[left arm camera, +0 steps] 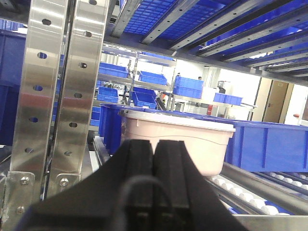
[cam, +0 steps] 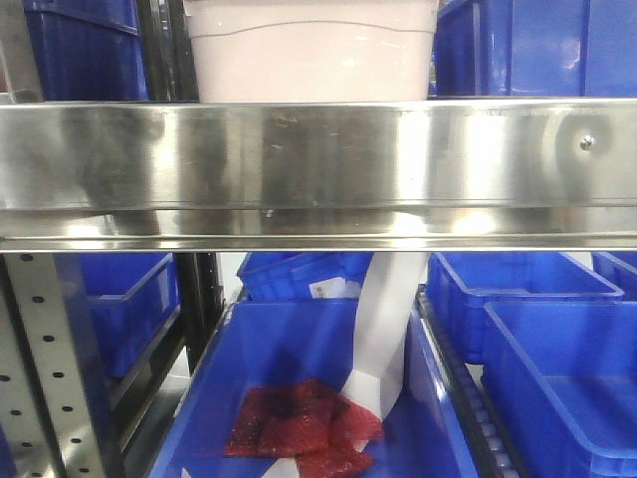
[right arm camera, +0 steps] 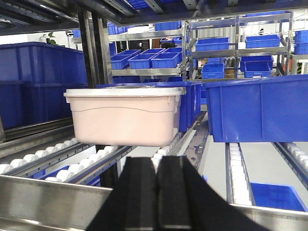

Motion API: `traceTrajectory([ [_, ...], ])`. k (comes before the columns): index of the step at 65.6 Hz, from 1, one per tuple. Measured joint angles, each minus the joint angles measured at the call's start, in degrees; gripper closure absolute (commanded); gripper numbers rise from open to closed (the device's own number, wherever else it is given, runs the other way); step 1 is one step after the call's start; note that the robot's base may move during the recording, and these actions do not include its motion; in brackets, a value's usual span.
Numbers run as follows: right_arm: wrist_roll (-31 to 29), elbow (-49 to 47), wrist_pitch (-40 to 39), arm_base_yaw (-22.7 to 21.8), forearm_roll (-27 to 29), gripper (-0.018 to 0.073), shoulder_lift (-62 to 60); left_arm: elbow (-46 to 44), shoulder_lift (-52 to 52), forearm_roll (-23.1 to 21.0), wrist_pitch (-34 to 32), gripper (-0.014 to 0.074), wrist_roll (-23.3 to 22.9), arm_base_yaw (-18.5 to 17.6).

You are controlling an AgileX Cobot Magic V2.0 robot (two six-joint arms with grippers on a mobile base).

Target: Grab white bin and place on right shelf

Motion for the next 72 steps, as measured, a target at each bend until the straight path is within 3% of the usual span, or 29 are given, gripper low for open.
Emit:
traceTrajectory([
  [16,0.0,0.08,0.1,0.0,-1.2,0.0529,0.0,0.0,0.0,0.0,0.09,0.0715,0.0,0.0],
  [25,2.54,2.43,-3.38,0.0,-9.07,0.0529,0.0,0.0,0.0,0.0,0.09,0.0715,0.0,0.0],
  [32,12.86,6.11,-5.79,0.0,-19.09,0.0529,0.0,0.0,0.0,0.0,0.09,0.0715,0.0,0.0],
  [42,32.09,12.88,-12.11,0.0,-40.37,0.0529,0.0,0.0,0.0,0.0,0.09,0.0715,0.0,0.0],
  [47,36.95,16.52,-16.74,0.0,-45.18,0.0529,-0.73,0.0,0.0,0.0,0.09,0.0715,0.0,0.0],
  [72,39.62,20.16,-18.2,1.15,-47.46,0.0529,-1.96,0.0,-0.03,0.0,0.09,0.0715,0.0,0.0],
])
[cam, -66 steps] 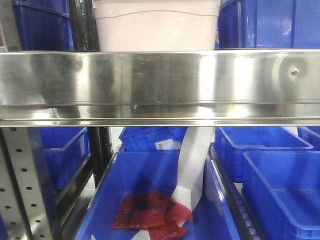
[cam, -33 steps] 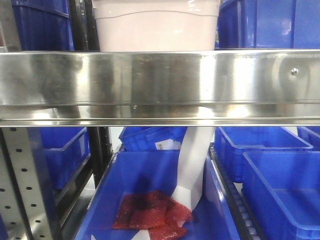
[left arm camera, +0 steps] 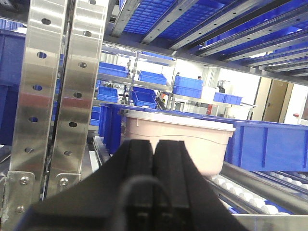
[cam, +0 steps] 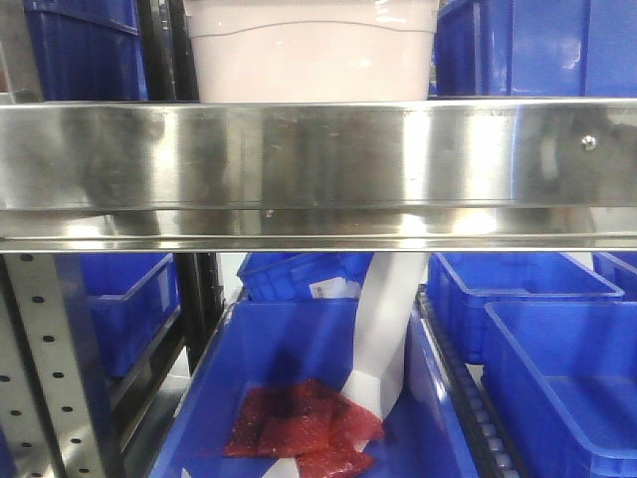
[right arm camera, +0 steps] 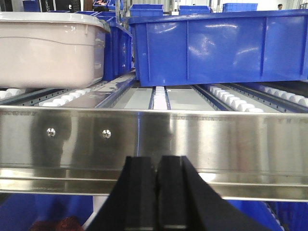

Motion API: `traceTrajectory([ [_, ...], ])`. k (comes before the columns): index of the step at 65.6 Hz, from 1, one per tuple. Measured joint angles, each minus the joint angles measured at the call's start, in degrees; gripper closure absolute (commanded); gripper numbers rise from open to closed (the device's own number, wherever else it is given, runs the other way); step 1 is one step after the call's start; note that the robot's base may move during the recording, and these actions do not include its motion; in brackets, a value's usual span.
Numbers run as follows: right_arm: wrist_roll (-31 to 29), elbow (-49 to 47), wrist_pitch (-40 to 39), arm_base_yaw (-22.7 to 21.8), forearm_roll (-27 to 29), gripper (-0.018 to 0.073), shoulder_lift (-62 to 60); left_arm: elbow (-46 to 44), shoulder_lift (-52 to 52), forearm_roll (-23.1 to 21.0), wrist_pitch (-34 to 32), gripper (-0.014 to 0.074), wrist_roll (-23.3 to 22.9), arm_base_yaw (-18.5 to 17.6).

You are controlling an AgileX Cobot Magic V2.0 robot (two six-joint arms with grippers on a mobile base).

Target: Grab white bin and place on right shelf

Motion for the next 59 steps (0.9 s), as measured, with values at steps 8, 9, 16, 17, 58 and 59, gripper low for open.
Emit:
traceTrajectory([
  [8,0.0,0.0,0.0,0.0,0.0,0.0529,0.0,0.0,0.0,0.0,0.0,0.0715,0.0,0.0],
  [9,0.0,0.0,0.0,0.0,0.0,0.0529,0.0,0.0,0.0,0.0,0.0,0.0715,0.0,0.0],
  [16,0.0,0.0,0.0,0.0,0.0,0.0529,0.0,0.0,0.0,0.0,0.0,0.0715,0.0,0.0],
  [17,0.0,0.0,0.0,0.0,0.0,0.0529,0.0,0.0,0.0,0.0,0.0,0.0715,0.0,0.0],
  [58,0.0,0.0,0.0,0.0,-0.09,0.0529,0.0,2.69,0.0,6.26,2.65,0.0715,-0.12,0.0],
  [59,0.0,0.0,0.0,0.0,-0.09,0.0529,0.0,2.73,0.0,8.37,3.69,0.0715,-0.41,0.0],
])
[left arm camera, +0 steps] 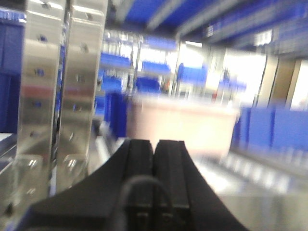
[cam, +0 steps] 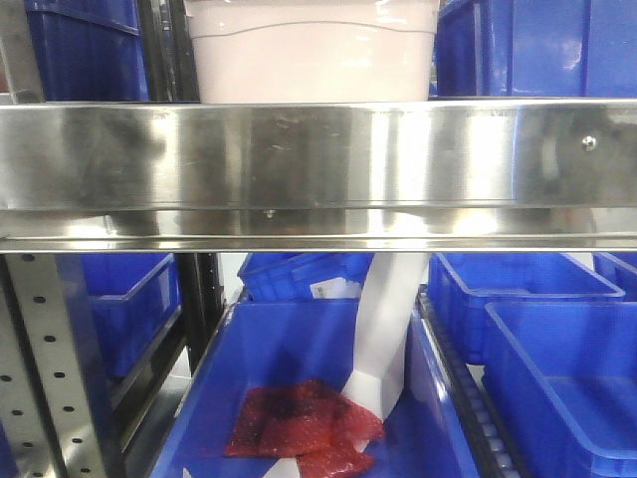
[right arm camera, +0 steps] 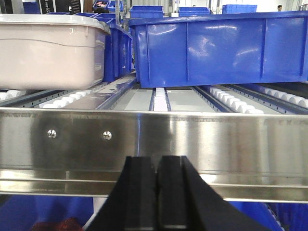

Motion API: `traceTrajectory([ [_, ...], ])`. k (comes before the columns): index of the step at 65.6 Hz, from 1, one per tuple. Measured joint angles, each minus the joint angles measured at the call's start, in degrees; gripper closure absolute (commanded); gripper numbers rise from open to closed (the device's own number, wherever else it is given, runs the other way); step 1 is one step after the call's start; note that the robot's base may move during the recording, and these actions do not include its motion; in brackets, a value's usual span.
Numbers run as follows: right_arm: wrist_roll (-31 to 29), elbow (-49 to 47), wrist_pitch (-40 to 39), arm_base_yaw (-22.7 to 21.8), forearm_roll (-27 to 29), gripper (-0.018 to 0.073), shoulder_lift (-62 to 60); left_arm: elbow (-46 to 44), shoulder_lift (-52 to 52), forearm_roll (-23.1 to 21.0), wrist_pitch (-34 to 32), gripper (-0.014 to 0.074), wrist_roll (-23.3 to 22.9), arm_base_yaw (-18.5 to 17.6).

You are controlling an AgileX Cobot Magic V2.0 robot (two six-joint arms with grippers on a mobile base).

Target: Grab white bin and place on right shelf

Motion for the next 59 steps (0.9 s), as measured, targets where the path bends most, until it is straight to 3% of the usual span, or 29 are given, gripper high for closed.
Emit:
traceTrajectory([
  [5,0.0,0.0,0.0,0.0,-0.02,0.0529,0.0,1.01,0.0,7.87,2.71,0.0715,-4.8,0.0],
  [13,0.0,0.0,0.0,0.0,-0.12,0.0529,0.0,3.72,0.0,24.13,4.73,0.0715,-21.7,0.0],
  [16,0.0,0.0,0.0,0.0,-0.12,0.0529,0.0,4.64,0.0,29.52,5.08,0.0715,-25.89,0.0],
  [25,0.0,0.0,0.0,0.0,-0.12,0.0529,0.0,8.03,0.0,39.11,3.47,0.0715,-32.89,0.0],
  [38,0.0,0.0,0.0,0.0,-0.12,0.0529,0.0,13.16,0.0,41.75,-4.46,0.0715,-35.53,3.2],
  [46,0.0,0.0,0.0,0.0,-0.12,0.0529,0.0,13.35,0.0,42.0,-5.36,0.0715,-35.58,6.44],
  [59,0.0,0.0,0.0,0.0,-0.12,0.0529,0.0,13.35,0.0,42.1,-5.34,0.0715,-35.48,8.82],
])
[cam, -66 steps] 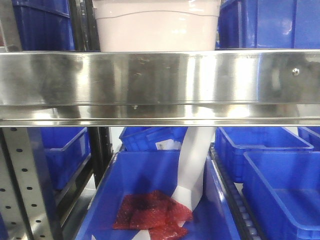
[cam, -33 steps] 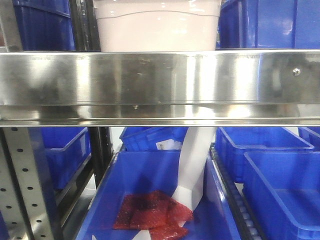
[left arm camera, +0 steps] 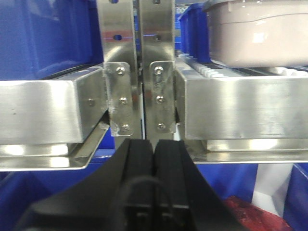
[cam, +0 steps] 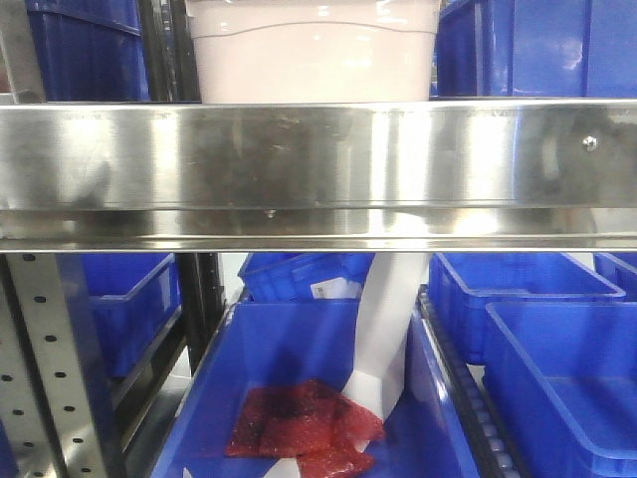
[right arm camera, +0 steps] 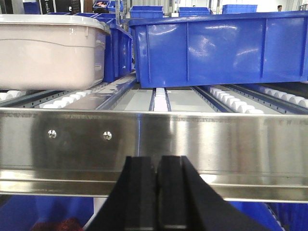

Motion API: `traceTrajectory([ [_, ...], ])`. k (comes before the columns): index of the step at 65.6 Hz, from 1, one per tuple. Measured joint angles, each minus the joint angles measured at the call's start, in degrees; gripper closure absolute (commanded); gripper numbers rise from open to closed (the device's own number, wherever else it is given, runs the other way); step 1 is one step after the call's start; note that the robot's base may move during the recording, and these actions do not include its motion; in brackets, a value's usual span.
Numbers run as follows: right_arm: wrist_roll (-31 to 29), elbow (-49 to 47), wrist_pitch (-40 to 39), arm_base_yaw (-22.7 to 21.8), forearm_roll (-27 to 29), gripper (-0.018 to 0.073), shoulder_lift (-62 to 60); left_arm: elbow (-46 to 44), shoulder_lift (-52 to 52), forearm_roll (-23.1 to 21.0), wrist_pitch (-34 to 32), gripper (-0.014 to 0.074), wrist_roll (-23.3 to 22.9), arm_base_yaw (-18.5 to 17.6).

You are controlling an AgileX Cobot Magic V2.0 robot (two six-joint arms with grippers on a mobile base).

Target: Grab white bin and place on right shelf

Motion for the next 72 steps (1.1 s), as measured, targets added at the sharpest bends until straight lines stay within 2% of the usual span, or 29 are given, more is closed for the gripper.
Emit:
traceTrajectory([
  [12,0.0,0.0,0.0,0.0,0.0,0.0529,0.0,0.0,0.0,-2.1,-0.79,0.0715,2.64,0.34],
  [31,0.0,0.0,0.0,0.0,0.0,0.0529,0.0,0.0,0.0,-2.58,-4.5,0.0715,2.93,-0.38],
  [45,0.0,0.0,0.0,0.0,0.0,0.0529,0.0,0.0,0.0,-4.0,-3.08,0.0715,2.93,-0.52],
  [72,0.0,0.0,0.0,0.0,0.0,0.0529,0.0,0.0,0.0,-4.0,-2.86,0.0715,2.93,-0.52],
])
